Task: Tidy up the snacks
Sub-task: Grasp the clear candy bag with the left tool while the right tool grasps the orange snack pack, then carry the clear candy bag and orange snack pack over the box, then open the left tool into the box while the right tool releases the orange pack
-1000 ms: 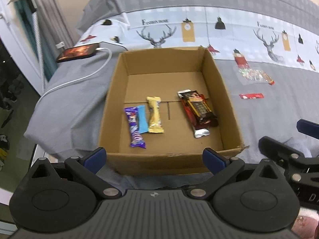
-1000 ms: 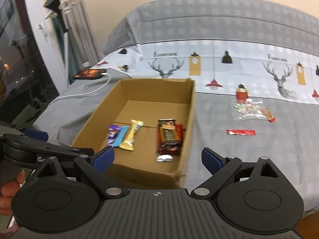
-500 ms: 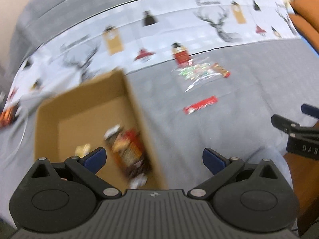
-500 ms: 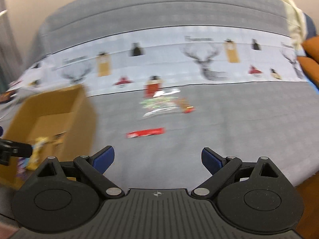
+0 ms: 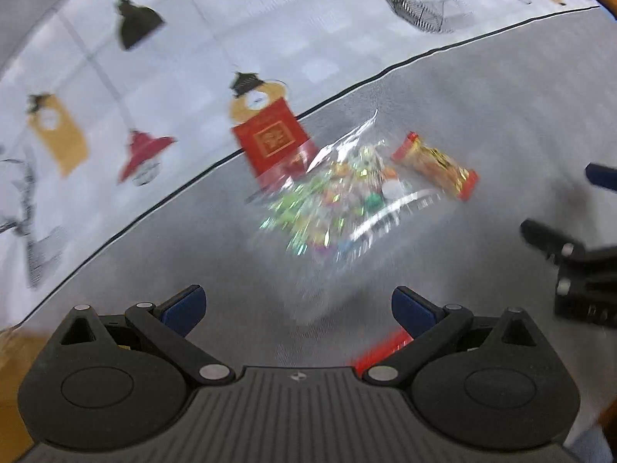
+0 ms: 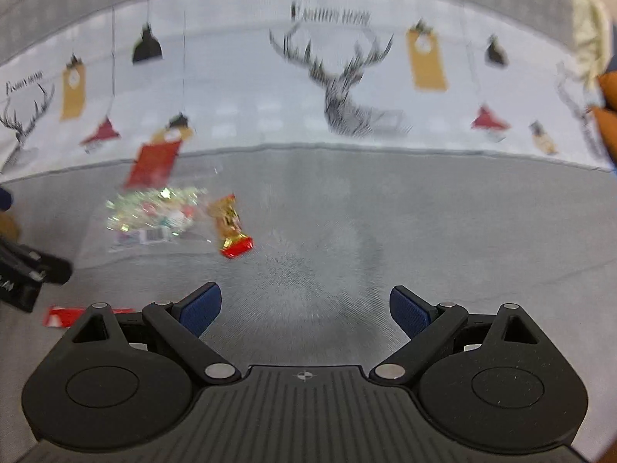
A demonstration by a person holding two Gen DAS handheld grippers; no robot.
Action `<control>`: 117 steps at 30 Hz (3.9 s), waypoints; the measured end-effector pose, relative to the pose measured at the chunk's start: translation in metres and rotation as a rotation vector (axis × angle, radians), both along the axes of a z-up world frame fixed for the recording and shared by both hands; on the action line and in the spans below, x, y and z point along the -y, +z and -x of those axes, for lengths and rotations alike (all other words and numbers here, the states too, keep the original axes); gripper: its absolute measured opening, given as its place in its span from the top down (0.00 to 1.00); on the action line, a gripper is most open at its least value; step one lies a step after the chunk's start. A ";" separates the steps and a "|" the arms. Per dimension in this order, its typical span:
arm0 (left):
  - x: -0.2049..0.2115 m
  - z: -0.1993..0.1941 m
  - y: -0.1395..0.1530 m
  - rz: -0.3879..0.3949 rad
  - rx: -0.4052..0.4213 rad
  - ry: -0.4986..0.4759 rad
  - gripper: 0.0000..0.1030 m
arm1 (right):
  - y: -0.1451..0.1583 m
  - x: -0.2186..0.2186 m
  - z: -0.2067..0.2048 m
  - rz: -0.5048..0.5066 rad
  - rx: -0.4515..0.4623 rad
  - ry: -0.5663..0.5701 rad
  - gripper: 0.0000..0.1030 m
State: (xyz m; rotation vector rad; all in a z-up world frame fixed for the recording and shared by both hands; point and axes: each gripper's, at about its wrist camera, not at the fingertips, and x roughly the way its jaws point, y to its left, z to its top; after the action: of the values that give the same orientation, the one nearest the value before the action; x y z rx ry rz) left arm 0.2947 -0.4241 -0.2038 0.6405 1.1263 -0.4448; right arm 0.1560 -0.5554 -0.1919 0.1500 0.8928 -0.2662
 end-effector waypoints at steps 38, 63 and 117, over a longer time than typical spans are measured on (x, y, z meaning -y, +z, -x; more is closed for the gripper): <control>-0.105 0.083 0.125 0.410 -0.046 0.127 1.00 | 0.048 -0.054 0.042 -0.095 0.176 -0.012 0.81; -0.321 0.190 0.274 0.456 0.202 0.373 1.00 | 0.198 -0.243 0.142 -0.218 0.301 0.265 0.81; -0.431 0.135 0.207 0.371 0.275 0.569 0.01 | 0.136 -0.388 0.033 -0.206 0.080 0.559 0.19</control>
State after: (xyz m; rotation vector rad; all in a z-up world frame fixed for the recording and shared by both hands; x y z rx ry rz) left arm 0.1593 0.0067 0.0034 0.0386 0.8820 -0.0635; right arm 0.1231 -0.1673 -0.0558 0.0959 0.8463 0.3505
